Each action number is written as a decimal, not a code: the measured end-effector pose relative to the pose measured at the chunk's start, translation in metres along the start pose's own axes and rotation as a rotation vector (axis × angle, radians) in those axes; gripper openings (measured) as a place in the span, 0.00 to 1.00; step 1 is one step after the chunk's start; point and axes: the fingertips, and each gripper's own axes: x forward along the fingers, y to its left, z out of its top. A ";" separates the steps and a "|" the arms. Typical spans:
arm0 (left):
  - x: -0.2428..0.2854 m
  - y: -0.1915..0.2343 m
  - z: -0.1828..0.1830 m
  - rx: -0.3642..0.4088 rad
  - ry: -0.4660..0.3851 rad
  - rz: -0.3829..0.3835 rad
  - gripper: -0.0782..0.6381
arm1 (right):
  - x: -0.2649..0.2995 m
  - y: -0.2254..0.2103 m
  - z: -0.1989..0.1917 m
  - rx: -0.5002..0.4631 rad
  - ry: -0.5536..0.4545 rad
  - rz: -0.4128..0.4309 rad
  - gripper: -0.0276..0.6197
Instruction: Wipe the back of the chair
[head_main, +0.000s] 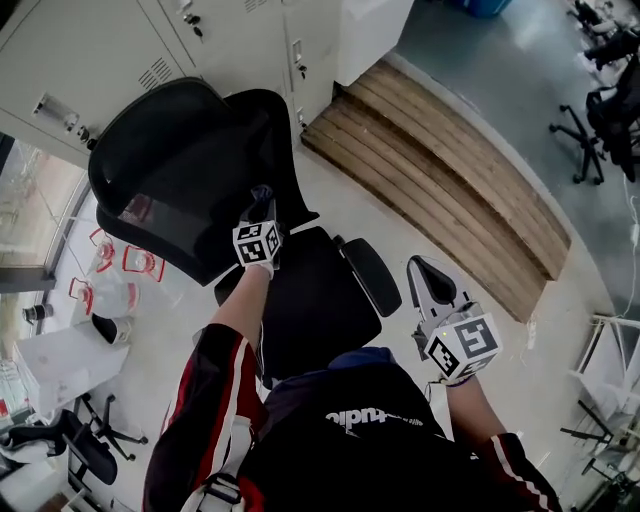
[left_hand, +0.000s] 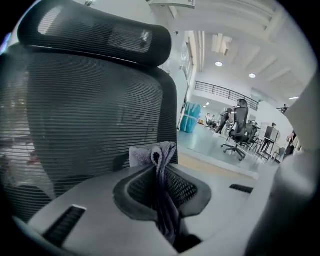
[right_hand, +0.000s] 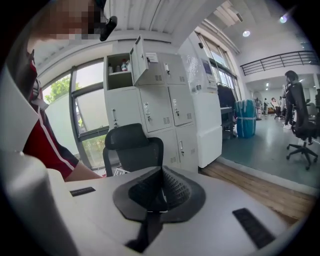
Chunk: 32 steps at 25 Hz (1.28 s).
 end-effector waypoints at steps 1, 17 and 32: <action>0.007 -0.008 0.000 0.000 0.003 -0.014 0.19 | -0.002 -0.004 -0.001 0.004 0.001 -0.012 0.06; -0.004 -0.114 0.067 -0.013 -0.118 -0.236 0.19 | -0.004 -0.002 0.010 0.006 -0.015 0.010 0.06; -0.278 -0.035 0.133 0.071 -0.275 0.001 0.19 | 0.042 0.159 0.054 -0.118 -0.078 0.384 0.06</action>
